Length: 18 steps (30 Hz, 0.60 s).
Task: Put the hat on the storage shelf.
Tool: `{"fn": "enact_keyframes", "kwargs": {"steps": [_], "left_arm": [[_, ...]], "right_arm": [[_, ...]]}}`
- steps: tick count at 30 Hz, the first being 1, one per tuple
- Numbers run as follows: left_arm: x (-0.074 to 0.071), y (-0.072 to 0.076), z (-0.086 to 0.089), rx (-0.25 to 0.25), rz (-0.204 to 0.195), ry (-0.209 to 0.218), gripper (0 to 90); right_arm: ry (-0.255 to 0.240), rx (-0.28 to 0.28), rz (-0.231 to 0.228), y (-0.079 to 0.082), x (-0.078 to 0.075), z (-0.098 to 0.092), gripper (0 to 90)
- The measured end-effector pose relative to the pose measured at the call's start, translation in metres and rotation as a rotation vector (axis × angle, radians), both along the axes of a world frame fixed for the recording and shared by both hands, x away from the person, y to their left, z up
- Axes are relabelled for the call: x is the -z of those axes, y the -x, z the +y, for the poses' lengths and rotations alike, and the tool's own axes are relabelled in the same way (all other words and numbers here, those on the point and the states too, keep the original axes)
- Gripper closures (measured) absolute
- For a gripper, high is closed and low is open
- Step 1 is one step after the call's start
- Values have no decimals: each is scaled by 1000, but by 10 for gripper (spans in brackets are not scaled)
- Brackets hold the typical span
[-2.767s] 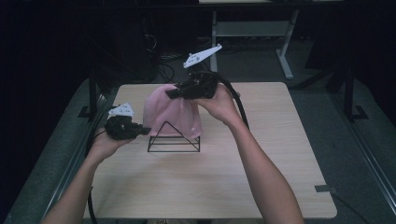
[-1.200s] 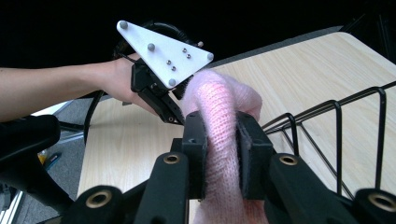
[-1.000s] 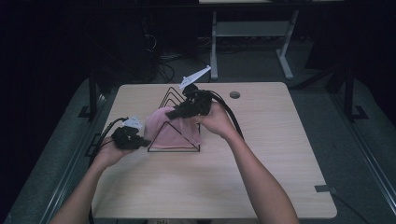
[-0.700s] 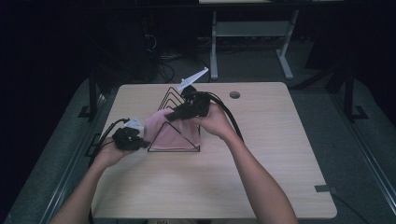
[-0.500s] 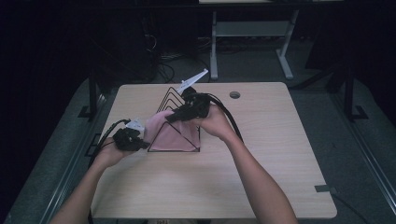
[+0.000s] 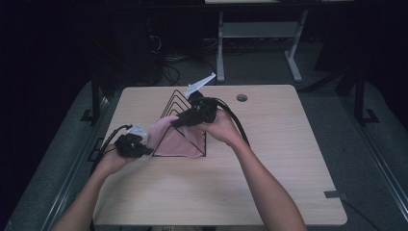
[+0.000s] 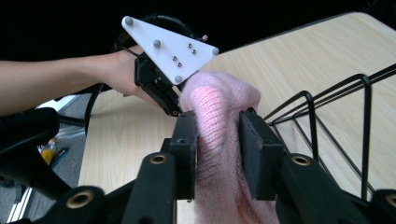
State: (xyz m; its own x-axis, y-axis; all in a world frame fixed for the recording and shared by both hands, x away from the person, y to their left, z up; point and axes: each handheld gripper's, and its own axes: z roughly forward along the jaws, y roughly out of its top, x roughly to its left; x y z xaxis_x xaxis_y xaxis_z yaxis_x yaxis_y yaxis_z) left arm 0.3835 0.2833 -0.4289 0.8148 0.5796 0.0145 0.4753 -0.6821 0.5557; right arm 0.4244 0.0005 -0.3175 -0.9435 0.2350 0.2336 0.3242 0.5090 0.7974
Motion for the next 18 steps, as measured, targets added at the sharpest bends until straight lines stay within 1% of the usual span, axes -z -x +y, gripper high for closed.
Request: {"fn": "enact_keyframes", "kwargs": {"steps": [3, 4, 6, 7, 11, 12, 13, 14, 16, 18], "left_arm": [[0, 1, 1, -11, 11, 12, 762], [0, 1, 2, -12, 8, 11, 748], [0, 2, 4, -24, 7, 23, 703], [-1, 2, 5, -30, 8, 32, 689], [-4, 3, 8, -40, -5, 45, 640], [-4, 4, 9, -43, -9, 46, 628], [-5, 4, 9, -48, -8, 51, 617], [-5, 4, 10, -53, -5, 59, 607], [-5, 4, 11, -64, -1, 72, 584], [-4, 4, 11, -63, 2, 69, 562]], "right_arm": [[-6, 9, 11, 0, -1, -2, 601], [-5, 10, 3, 0, -1, -4, 576], [-13, 14, 3, 2, -3, -7, 541], [-21, 14, -9, 2, -3, -9, 524], [-36, 46, -18, 4, -5, -20, 443], [-34, 59, -21, 5, -5, -24, 417], [-43, 68, -27, 5, -6, -27, 389], [-48, 82, -21, 5, -6, -31, 375], [-51, 97, -34, 6, -7, -39, 369], [-46, 114, -33, 6, -8, -47, 349]]}}
